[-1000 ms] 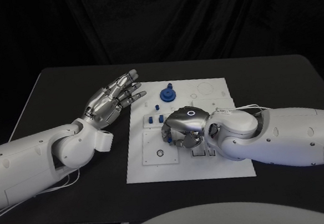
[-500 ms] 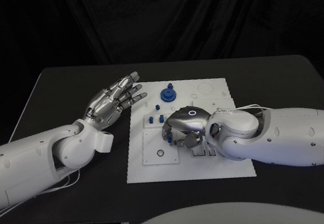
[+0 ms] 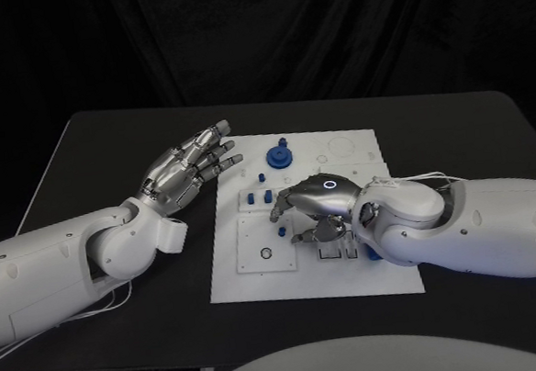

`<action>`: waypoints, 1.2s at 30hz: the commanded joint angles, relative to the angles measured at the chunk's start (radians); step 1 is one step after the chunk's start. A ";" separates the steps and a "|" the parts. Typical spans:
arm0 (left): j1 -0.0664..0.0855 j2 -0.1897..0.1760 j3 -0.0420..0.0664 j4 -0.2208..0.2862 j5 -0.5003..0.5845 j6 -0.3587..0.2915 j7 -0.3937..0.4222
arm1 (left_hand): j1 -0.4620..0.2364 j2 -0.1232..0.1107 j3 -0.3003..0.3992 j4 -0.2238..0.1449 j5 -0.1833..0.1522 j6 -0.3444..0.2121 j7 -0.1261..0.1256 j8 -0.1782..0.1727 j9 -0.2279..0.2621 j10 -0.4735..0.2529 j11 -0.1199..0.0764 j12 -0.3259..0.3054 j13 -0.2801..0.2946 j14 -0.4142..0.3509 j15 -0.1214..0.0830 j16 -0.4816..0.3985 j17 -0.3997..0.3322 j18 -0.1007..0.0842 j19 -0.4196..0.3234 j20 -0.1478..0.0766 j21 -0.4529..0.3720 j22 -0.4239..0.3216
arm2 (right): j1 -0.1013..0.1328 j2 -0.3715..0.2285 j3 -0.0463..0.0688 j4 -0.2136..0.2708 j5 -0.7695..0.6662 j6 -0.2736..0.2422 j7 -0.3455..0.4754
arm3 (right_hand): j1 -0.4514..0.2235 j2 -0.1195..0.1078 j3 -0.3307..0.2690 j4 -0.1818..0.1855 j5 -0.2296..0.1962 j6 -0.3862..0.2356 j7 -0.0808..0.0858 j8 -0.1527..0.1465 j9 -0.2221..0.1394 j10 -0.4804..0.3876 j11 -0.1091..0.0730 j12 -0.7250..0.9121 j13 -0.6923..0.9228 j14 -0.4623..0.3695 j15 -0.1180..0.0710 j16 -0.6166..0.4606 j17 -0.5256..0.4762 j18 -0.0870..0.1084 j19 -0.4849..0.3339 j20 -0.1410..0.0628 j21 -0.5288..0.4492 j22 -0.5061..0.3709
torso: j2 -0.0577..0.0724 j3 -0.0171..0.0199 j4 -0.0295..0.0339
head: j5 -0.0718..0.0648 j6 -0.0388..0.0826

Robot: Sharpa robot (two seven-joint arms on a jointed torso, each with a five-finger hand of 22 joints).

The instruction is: Assemble the parts on the task board

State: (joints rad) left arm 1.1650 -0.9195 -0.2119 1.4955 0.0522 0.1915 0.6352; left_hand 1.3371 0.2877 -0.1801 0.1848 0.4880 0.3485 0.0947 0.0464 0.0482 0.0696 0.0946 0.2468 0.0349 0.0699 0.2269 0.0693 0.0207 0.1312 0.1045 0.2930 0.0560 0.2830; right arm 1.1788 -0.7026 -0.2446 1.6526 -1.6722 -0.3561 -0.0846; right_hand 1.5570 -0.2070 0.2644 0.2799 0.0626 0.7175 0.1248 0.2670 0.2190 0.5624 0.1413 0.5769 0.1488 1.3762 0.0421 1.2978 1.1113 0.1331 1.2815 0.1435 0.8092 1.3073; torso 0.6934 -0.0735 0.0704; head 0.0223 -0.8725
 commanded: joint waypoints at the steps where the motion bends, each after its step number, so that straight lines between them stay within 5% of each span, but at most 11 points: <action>1: -0.002 -0.002 0.001 0.002 0.005 0.008 0.010 | 0.005 -0.002 0.007 -0.001 0.005 0.005 -0.001 0.006 0.001 -0.001 -0.009 0.003 0.001 -0.001 0.007 0.006 0.001 -0.013 0.009 0.000 0.002 -0.001 | 0.031 -0.026 0.004 0.025 -0.008 -0.051 -0.003 | 0.020 0.004 0.010 -0.001 0.018 0.003 0.011 0.006 -0.004 0.010 0.000 0.010 -0.002 0.002 0.010 0.007 0.004 0.003 0.007 0.006 0.009 0.077 | 0.001 0.0001 0.0002 | 0.000 0.000; 6: -0.002 -0.004 0.001 0.005 0.005 0.001 0.010 | 0.004 -0.002 0.008 -0.001 0.005 0.008 -0.001 0.007 0.001 0.000 -0.008 0.006 0.002 0.000 0.007 0.007 0.002 -0.013 0.010 0.000 0.002 -0.001 | 0.082 -0.094 0.004 0.070 -0.008 -0.043 -0.033 | 0.065 0.012 0.072 -0.016 0.066 0.028 0.046 0.009 -0.024 0.042 0.004 0.029 -0.016 0.006 0.016 0.014 0.008 0.002 0.016 0.012 0.022 0.083 | 0.000 0.0000 0.0001 | 0.003 0.000; 9: -0.002 -0.005 0.001 0.007 0.005 -0.003 0.010 | 0.004 -0.003 0.008 -0.002 0.005 0.010 -0.001 0.008 0.002 0.001 -0.007 0.008 0.002 0.002 0.008 0.008 0.002 -0.013 0.011 0.000 0.002 0.001 | 0.104 -0.138 0.002 0.089 -0.008 -0.036 -0.055 | 0.054 0.009 0.089 -0.009 0.064 0.050 0.034 0.005 -0.034 0.064 0.004 0.032 -0.027 0.009 0.015 0.020 0.013 0.000 0.022 0.013 0.036 0.087 | -0.002 -0.0002 -0.0022 | 0.005 0.000; 13: -0.002 -0.004 0.001 0.006 0.005 -0.004 0.010 | 0.004 -0.003 0.008 -0.002 0.005 0.011 -0.001 0.008 0.002 0.002 -0.007 0.009 0.002 0.002 0.008 0.009 0.002 -0.013 0.011 0.000 0.002 0.001 | 0.118 -0.185 -0.001 0.095 -0.008 -0.032 -0.074 | -0.042 0.008 0.074 0.008 0.023 0.087 0.036 -0.029 -0.062 0.098 -0.003 0.006 -0.066 0.089 0.010 0.106 0.138 -0.033 0.116 0.008 0.236 0.133 | -0.004 0.0000 -0.0012 | 0.003 0.000; 21: -0.002 -0.002 0.001 0.002 0.005 -0.003 0.010 | 0.004 -0.003 0.008 -0.003 0.006 0.010 -0.001 0.008 0.002 0.002 -0.007 0.008 0.002 0.002 0.008 0.009 0.002 -0.013 0.011 0.000 0.002 0.000 | 0.123 -0.220 -0.003 0.070 -0.008 -0.017 -0.091 | -0.059 0.009 0.065 0.008 0.015 0.120 0.018 -0.039 -0.072 0.107 -0.004 -0.013 -0.084 0.095 0.008 0.108 0.139 -0.034 0.124 0.006 0.250 0.134 | -0.003 -0.0046 0.0019 | -0.001 0.000; 26: -0.003 -0.002 0.001 0.002 0.005 -0.002 0.011 | 0.004 -0.003 0.009 -0.003 0.006 0.009 -0.001 0.008 0.001 0.002 -0.007 0.008 0.002 0.002 0.008 0.009 0.002 -0.013 0.011 0.000 0.002 0.000 | 0.113 -0.220 -0.003 0.050 -0.008 -0.011 -0.094 | -0.067 0.008 0.062 0.009 0.004 0.127 0.015 -0.046 -0.077 0.121 -0.006 -0.016 -0.084 0.095 0.007 0.107 0.137 -0.034 0.124 0.005 0.252 0.134 | 0.001 -0.0017 -0.0039 | 0.003 0.000; 36: -0.006 0.002 0.001 0.001 0.005 0.002 0.010 | 0.005 -0.003 0.009 -0.004 0.008 0.009 -0.002 0.008 0.001 0.002 -0.006 0.008 0.002 0.002 0.008 0.009 0.002 -0.013 0.012 0.000 0.002 0.000 | 0.083 -0.202 -0.003 0.031 -0.008 -0.003 -0.088 | -0.085 0.011 0.056 0.008 -0.009 0.139 0.016 -0.068 -0.091 0.185 -0.018 -0.014 -0.082 0.097 -0.003 0.106 0.136 -0.035 0.126 -0.002 0.259 0.135 | 0.001 -0.0002 0.0004 | -0.003 0.000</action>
State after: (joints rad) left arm 1.1609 -0.9191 -0.2120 1.4941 0.0523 0.1884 0.6346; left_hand 1.3371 0.2877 -0.1773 0.1820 0.4927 0.3521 0.0911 0.0502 0.0489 0.0697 0.0947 0.2513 0.0360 0.0737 0.2306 0.0732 0.0216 0.1312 0.1119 0.2931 0.0559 0.2832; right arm 1.2653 -0.9055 -0.2484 1.6857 -1.6723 -0.3683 -0.1549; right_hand 1.4772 -0.1959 0.3271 0.2881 0.0573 0.8526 0.1418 0.2034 0.1286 0.7423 0.1234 0.5661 0.0655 1.4668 0.0464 1.4025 1.2476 0.1089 1.4047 0.1447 1.0635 1.3077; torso 0.6944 -0.0745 0.0694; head 0.0198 -0.8725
